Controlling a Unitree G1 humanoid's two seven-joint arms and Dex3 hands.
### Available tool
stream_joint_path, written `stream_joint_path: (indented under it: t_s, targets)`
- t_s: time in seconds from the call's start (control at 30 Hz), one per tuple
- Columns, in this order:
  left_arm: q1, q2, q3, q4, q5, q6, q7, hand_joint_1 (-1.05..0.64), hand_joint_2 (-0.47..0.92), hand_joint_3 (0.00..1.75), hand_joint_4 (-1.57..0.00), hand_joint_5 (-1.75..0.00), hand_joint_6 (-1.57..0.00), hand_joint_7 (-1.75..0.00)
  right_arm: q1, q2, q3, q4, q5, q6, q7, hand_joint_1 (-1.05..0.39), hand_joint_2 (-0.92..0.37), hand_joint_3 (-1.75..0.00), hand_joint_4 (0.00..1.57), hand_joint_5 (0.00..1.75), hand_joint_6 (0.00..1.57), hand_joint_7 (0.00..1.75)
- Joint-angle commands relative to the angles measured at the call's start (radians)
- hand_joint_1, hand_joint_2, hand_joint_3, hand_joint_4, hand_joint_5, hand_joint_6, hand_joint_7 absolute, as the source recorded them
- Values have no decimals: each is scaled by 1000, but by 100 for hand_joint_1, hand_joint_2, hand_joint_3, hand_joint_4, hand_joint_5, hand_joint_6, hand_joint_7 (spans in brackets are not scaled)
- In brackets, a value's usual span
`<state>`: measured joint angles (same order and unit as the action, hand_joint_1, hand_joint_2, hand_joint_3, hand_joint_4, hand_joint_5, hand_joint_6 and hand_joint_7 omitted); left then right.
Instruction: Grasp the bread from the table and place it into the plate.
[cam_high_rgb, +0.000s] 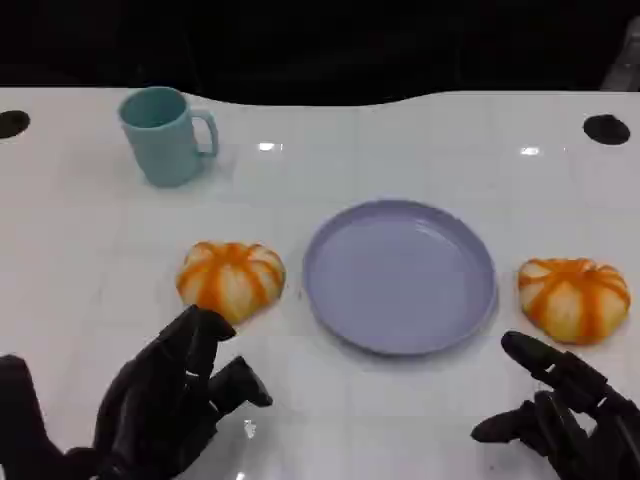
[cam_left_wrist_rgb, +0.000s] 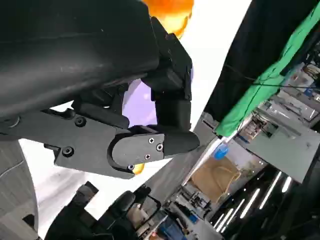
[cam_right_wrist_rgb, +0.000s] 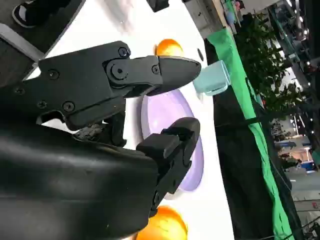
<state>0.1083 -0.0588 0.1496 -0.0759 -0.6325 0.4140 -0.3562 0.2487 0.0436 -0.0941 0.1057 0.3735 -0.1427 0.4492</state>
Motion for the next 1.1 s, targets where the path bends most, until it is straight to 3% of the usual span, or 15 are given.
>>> stream_joint_path:
  t_s: [0.03,0.53,0.77,0.8,0.87,0.93,0.97,1.03,1.1]
  targets:
    - [-1,11,2,-1,8,-15,-1,-49,92,42,-70,-175,-51,-160,-4,-16,-5,3,-12,-13,-6,-76,-92,-29,77,104,105,19]
    - [-6,12,5,7,0,-12,-3,-50,92,41,-70,-175,-50,-158,-11,-18,-10,12,-2,-10,4,-75,-92,-29,76,105,104,19]
    - [-11,22,1,29,17,-63,-46,-49,92,45,-66,-175,-48,-158,-12,-16,-9,17,-11,-16,2,-77,-92,-29,77,105,105,19]
    - [-16,37,-20,31,77,-134,-56,-49,92,45,-66,-175,-48,-158,-11,-14,-8,14,-12,-17,1,-77,-92,-29,77,105,105,19]
    - [-27,64,-54,41,183,-258,-72,-55,92,40,-59,-171,-52,-136,-13,-13,-7,17,-14,-25,3,-76,-92,-29,76,105,105,18]
    - [-35,82,-76,54,256,-341,-75,-53,92,35,-50,-156,-54,-94,-17,-12,-7,24,-16,-32,5,-76,-92,-30,75,105,104,18]
    - [-40,106,-97,50,333,-394,-56,-53,92,34,-49,-153,-55,-86,-18,-12,-6,25,-18,-32,1,-76,-92,-30,75,105,104,18]
    - [-45,138,-126,46,447,-471,-24,-45,92,25,-45,-125,-52,-54,-21,-12,-5,28,-18,-36,1,-76,-92,-30,75,105,104,18]
    - [-46,144,-135,52,485,-504,-13,-44,92,22,-44,-117,-52,-44,-22,-12,-5,31,-17,-38,3,-76,-92,-30,75,105,104,18]
